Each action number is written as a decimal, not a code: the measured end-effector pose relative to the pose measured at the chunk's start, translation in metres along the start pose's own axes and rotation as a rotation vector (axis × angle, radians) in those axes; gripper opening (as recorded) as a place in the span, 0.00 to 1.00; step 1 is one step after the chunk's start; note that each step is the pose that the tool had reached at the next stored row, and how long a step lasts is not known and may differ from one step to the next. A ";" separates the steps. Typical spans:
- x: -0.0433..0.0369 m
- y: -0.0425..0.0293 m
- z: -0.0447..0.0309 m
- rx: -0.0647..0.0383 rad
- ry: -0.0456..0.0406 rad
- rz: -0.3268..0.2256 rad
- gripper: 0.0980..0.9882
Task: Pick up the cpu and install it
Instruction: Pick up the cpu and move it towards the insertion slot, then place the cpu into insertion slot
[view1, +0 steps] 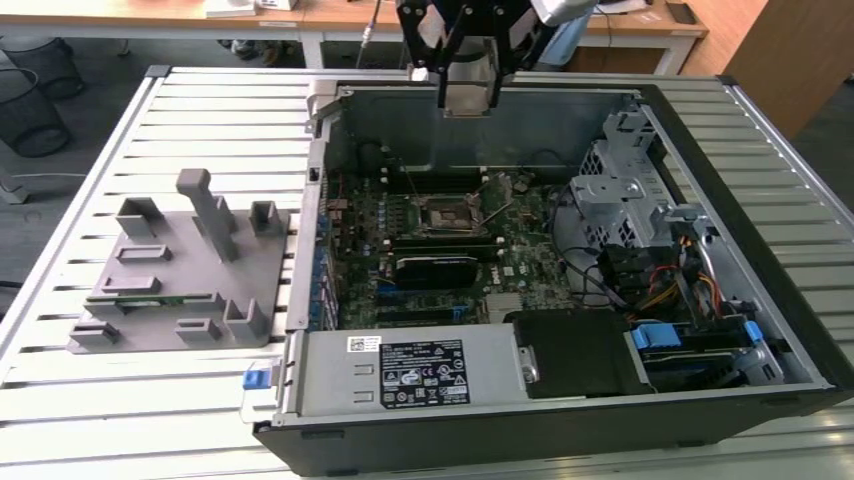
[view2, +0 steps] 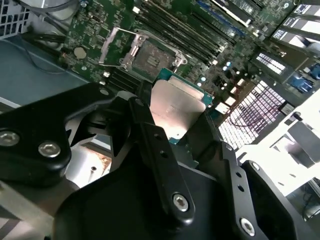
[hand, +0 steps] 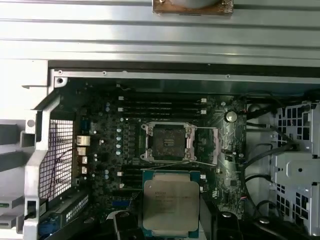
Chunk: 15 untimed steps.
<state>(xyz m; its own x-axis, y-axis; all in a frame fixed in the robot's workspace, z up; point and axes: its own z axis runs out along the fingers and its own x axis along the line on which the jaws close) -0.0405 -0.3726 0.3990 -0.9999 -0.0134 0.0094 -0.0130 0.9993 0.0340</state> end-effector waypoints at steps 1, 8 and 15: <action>-0.0029 0.0001 0.0001 0.000 0.0000 0.000 0.50; -0.0051 0.0001 0.0001 0.001 -0.0002 0.005 0.50; -0.0051 0.0001 0.0010 0.000 -0.0043 0.112 0.50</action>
<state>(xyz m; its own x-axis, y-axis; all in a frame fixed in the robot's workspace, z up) -0.0354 -0.3724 0.3979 -0.9951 0.0988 0.0089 0.0990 0.9945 0.0332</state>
